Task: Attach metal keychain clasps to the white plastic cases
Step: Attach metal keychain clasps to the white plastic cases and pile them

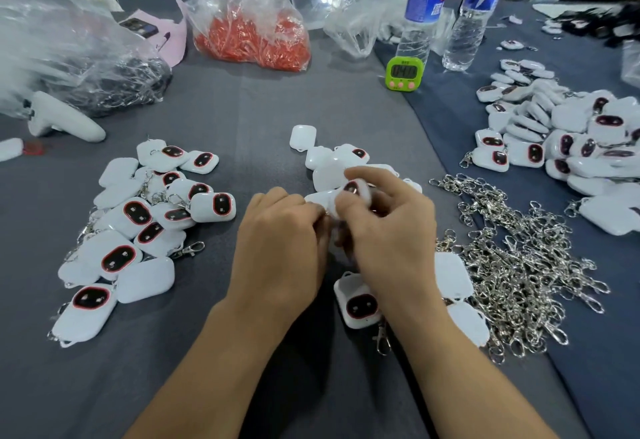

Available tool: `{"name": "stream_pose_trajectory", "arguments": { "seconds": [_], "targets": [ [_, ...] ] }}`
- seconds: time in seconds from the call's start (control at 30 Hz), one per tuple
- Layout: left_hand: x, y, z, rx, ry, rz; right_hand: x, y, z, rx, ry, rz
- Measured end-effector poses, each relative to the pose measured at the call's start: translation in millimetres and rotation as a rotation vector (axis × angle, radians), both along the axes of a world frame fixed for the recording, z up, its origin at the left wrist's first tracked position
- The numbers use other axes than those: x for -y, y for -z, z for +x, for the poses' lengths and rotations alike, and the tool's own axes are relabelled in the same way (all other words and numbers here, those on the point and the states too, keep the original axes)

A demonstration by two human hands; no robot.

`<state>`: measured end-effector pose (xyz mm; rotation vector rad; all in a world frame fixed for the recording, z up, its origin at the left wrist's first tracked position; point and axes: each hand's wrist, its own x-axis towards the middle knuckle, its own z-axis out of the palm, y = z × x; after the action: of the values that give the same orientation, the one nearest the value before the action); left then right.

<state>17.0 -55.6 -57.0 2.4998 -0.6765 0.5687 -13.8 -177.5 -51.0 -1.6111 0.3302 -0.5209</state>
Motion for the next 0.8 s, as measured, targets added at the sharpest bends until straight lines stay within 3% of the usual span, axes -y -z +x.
{"name": "stream_pose_trajectory", "arguments": {
  "seconds": [0.07,0.17,0.37,0.47,0.6,0.67,0.8],
  "targets": [
    [1.6,-0.5,-0.1,-0.133,0.013,-0.166,8.7,-4.2,4.2,-0.045,-0.034,0.334],
    [3.1,-1.6,0.0,-0.440,0.075,-0.446,16.3,-5.4,7.0,-0.118,-0.113,0.567],
    [6.7,-10.7,-0.1,-0.650,0.139,-0.671,17.6,-9.3,3.9,-0.181,-0.212,0.551],
    [0.9,-7.6,2.6,-0.476,0.151,-0.497,14.6,-8.3,0.7,-0.047,-0.174,0.354],
    [-6.8,-7.7,4.6,-0.058,0.192,-0.105,1.9,-3.8,-9.0,0.146,-0.105,-0.241],
    [-6.5,-3.2,5.3,0.004,0.141,-0.091,0.1,-2.6,-7.9,0.162,-0.111,-0.222],
    [-6.2,2.2,7.0,-0.033,-0.033,-0.112,7.2,-3.2,1.0,0.002,-0.133,0.031]
  ]
}}
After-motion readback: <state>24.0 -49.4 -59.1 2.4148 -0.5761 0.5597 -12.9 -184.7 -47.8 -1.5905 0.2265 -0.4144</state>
